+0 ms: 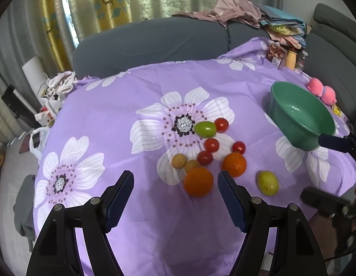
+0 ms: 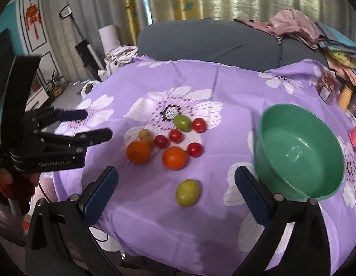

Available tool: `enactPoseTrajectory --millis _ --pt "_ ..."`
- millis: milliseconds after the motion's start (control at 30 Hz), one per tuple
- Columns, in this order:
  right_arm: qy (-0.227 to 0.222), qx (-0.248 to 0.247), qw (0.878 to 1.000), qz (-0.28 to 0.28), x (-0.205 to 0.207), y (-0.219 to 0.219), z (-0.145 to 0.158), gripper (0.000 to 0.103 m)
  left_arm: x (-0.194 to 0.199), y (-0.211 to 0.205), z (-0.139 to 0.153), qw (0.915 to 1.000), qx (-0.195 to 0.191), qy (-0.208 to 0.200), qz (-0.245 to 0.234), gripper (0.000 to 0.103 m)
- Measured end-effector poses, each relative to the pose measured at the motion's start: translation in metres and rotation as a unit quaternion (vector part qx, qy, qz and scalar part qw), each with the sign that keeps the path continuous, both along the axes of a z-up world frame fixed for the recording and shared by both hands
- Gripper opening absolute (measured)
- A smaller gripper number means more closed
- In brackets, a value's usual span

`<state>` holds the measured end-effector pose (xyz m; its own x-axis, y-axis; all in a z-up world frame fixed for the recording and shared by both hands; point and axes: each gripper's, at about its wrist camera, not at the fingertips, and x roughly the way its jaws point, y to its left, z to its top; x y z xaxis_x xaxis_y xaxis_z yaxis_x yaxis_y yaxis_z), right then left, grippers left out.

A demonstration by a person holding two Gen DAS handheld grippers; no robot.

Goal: Organize fruits
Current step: 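Move the right tool toward the yellow lemon beside the fruit cluster, then grasp the yellow lemon with the right gripper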

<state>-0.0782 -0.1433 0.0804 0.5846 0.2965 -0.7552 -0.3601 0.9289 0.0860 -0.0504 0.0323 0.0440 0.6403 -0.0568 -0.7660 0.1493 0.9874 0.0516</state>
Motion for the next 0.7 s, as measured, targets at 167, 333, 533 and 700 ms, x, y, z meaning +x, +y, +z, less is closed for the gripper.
enactPoseTrajectory --millis 167,333,533,700 --pt "-0.003 -0.020 1.000 0.008 -0.003 0.012 -0.003 0.101 -0.002 0.000 0.001 0.9999 0.005 -0.010 0.000 0.075" --pt "-0.001 -0.021 1.000 0.010 -0.005 0.015 -0.004 0.101 -0.001 0.000 0.000 0.9999 0.003 -0.009 -0.005 0.075" --pt "0.005 -0.017 1.000 0.005 -0.005 0.013 -0.009 0.101 0.000 -0.003 -0.002 0.9998 -0.012 0.001 -0.016 0.075" --pt "0.015 -0.013 1.000 0.001 -0.005 0.009 -0.017 0.100 0.002 -0.010 -0.008 0.9992 -0.025 0.017 -0.027 0.075"
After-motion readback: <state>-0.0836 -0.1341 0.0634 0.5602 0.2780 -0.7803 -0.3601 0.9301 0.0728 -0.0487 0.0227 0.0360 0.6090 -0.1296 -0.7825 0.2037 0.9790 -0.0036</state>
